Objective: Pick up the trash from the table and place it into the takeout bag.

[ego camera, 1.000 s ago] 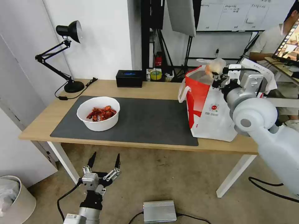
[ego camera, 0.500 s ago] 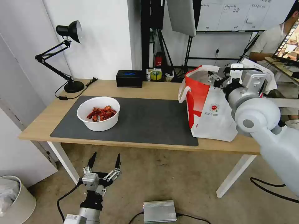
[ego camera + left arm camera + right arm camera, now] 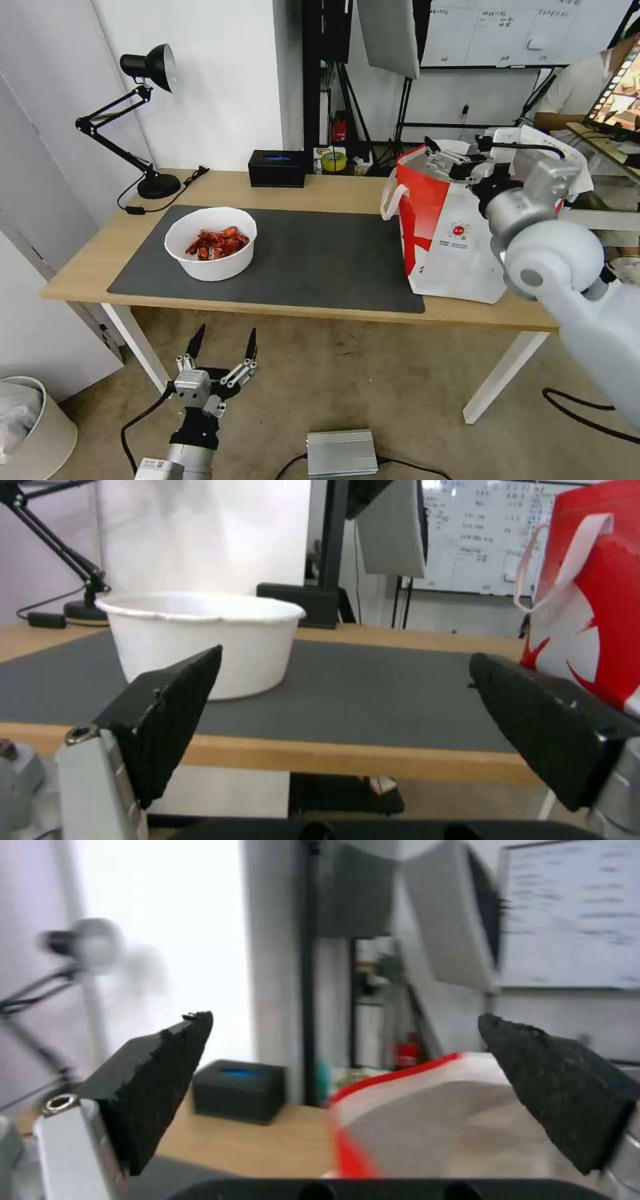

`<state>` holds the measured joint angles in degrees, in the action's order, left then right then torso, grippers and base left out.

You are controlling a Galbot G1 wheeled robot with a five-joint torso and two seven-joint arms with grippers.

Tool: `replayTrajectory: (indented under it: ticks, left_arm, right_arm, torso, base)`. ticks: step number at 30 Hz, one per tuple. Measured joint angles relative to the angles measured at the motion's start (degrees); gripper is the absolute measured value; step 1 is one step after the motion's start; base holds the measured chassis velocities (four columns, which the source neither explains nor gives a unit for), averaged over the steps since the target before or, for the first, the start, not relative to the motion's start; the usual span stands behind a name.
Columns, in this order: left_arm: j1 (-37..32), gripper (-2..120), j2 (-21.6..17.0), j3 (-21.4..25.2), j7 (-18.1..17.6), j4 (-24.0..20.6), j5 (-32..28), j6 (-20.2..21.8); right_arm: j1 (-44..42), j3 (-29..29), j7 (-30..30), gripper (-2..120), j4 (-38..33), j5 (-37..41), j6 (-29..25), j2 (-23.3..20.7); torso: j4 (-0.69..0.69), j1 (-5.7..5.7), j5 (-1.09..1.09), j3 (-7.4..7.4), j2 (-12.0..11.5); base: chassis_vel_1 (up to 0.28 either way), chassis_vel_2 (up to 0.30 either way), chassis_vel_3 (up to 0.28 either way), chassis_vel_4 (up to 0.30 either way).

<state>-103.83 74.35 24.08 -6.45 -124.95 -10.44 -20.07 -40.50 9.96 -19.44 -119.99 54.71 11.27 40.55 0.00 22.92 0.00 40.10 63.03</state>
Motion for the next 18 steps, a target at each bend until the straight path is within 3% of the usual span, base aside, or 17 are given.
replayTrajectory:
  ticks: [10, 18]
  left_arm:
    - [0.56, 100, 0.43, 1.06, -0.01, 0.05, -1.01, -1.12]
    - [0.94, 100, 0.04, 2.01, -0.06, 0.22, -1.80, -1.29]
  right_arm:
    - [-16.63, 2.85, 11.68, 100, -1.39, -12.36, -13.10, 1.04]
    - [-29.75, 4.97, 14.71, 100, -0.64, -20.15, -20.21, 3.29]
  torso:
    - [0.00, 0.00, 0.00, 0.00, -0.01]
    - [0.00, 0.00, 0.00, 0.00, 0.00]
  base:
    - [0.000, 0.000, 0.000, 0.000]
    - [0.000, 0.000, 0.000, 0.000]
